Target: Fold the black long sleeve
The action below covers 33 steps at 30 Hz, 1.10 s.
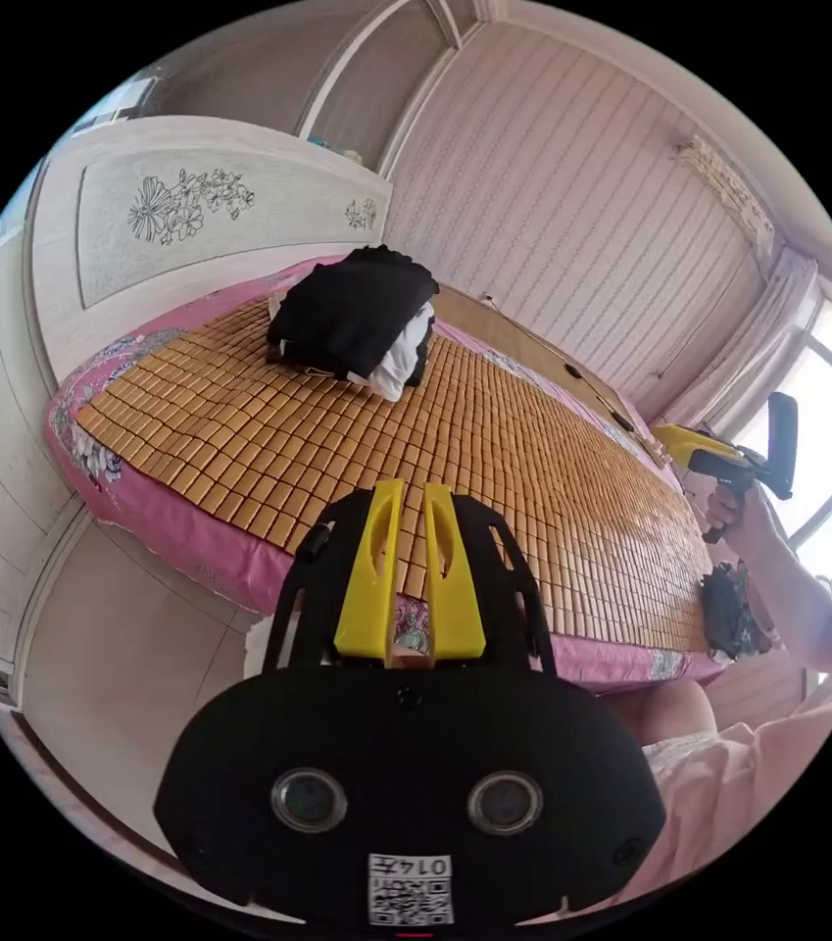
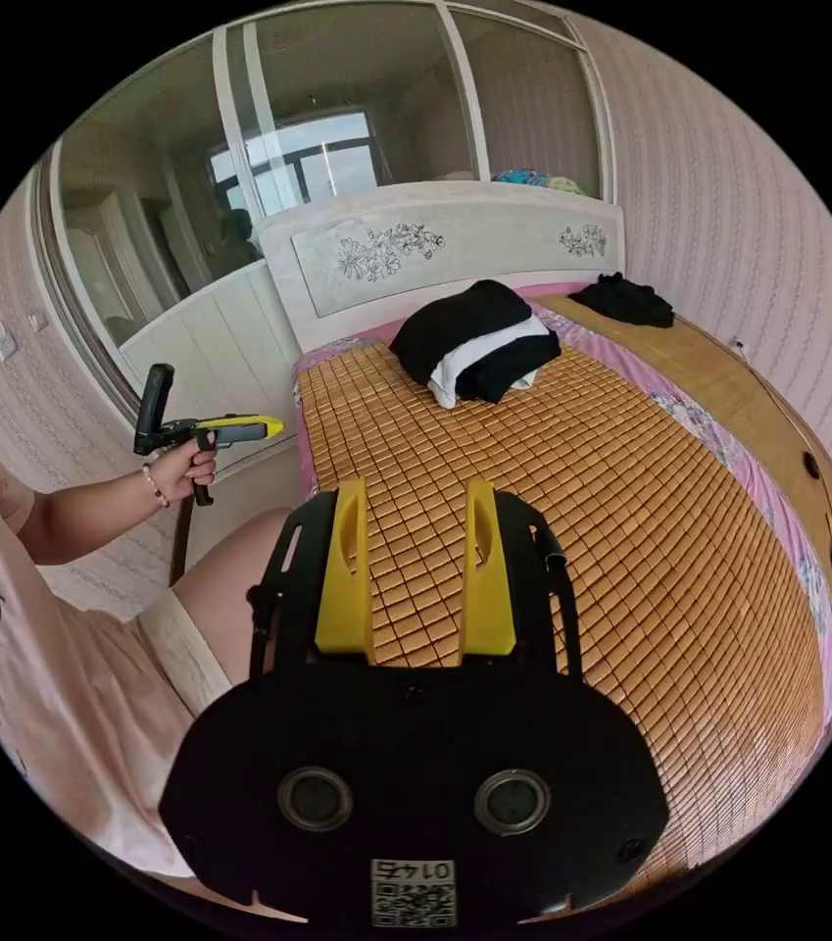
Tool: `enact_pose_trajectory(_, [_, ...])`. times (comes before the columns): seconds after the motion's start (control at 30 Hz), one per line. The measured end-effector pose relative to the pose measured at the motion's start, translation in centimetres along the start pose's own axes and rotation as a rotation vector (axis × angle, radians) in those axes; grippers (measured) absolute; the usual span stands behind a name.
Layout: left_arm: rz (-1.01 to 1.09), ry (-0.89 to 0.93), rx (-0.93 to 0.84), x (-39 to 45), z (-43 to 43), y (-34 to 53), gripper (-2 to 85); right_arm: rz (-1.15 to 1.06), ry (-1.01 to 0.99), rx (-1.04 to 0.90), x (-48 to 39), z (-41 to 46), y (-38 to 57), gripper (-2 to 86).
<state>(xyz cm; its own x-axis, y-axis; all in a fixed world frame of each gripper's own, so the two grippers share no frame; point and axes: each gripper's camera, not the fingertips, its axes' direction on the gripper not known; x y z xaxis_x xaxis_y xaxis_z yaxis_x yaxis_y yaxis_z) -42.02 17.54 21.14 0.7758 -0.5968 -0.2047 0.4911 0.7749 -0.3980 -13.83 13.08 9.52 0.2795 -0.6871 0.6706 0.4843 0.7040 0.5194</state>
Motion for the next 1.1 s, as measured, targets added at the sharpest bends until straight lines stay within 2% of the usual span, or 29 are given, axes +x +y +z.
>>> enact_pose_trajectory(0.17, [-0.27,0.116,0.064,-7.6,2.4,-8.3,6.1,0.006,-0.018,-0.096,3.4,11.2,-11.6,13.0])
enact_pose_trajectory(0.27, [-0.348,0.148,0.076,-10.2,4.5,-13.2,8.2,0.01,-0.052,-0.156,4.9,17.9,-17.1,12.8])
enact_pose_trajectory(0.43, [-0.497,0.278,0.044,-13.5,7.9,-18.9,9.6,-0.08,0.144,-0.278,5.7,29.0,-23.4,12.5])
enact_pose_trajectory(0.53, [-0.494,0.303,0.051,-13.8,8.5,-21.2,8.9,-0.07,0.198,-0.316,6.7,33.9,-25.3,9.5])
enact_pose_trajectory(0.63, [-0.458,0.269,0.01,-12.8,8.0,-22.7,4.0,-0.026,0.235,-0.386,8.1,37.4,-26.2,5.1])
enact_pose_trajectory(0.7, [-0.422,0.214,0.026,-11.8,6.2,-23.1,0.8,-0.015,0.198,-0.374,8.9,37.4,-26.6,1.8])
enact_pose_trajectory(0.8, [-0.337,0.199,0.158,-9.9,1.2,-23.0,-0.6,-0.009,0.113,-0.291,10.6,34.6,-27.1,-0.5])
enact_pose_trajectory(0.87, [-0.226,0.235,0.286,-7.2,-3.2,-23.7,-0.8,-0.009,0.092,-0.215,11.4,31.8,-27.4,-0.8])
enact_pose_trajectory(0.97, [-0.035,0.335,0.377,-1.6,-7.6,-25.8,-0.9,-0.006,0.114,-0.078,12.2,25.7,-27.1,-0.9])
enact_pose_trajectory(1.1, [0.241,0.491,0.365,8.0,-11.6,-25.0,-0.8,0.079,0.125,0.112,13.9,15.8,-21.1,-0.9])
